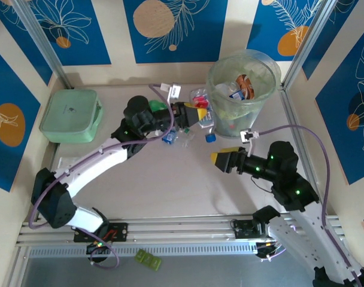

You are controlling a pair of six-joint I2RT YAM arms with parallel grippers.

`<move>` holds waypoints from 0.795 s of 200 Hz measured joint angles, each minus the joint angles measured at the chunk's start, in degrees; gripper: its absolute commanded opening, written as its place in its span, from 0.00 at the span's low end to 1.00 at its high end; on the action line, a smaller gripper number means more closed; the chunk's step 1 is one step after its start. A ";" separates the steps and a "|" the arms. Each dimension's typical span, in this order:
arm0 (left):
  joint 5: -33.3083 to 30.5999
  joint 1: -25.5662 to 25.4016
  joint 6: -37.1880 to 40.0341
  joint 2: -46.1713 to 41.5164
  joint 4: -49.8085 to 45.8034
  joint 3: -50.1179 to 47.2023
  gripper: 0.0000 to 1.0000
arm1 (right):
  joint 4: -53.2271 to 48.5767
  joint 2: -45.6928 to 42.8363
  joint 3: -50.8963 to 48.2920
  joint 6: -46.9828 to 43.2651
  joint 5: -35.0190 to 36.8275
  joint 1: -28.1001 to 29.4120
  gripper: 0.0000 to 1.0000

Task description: Put the plastic bottles in the bin

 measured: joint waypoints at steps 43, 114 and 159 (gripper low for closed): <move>-5.73 0.00 4.92 8.50 -12.46 16.63 0.33 | -8.04 -4.94 1.09 -2.01 12.11 -0.59 0.91; -16.44 0.00 8.79 30.16 -31.21 50.47 0.36 | -17.33 -5.75 3.30 -5.79 27.34 -0.70 0.90; -22.97 0.17 7.54 46.88 -41.81 74.23 0.30 | -20.00 -6.29 4.59 -8.07 31.10 -0.70 0.90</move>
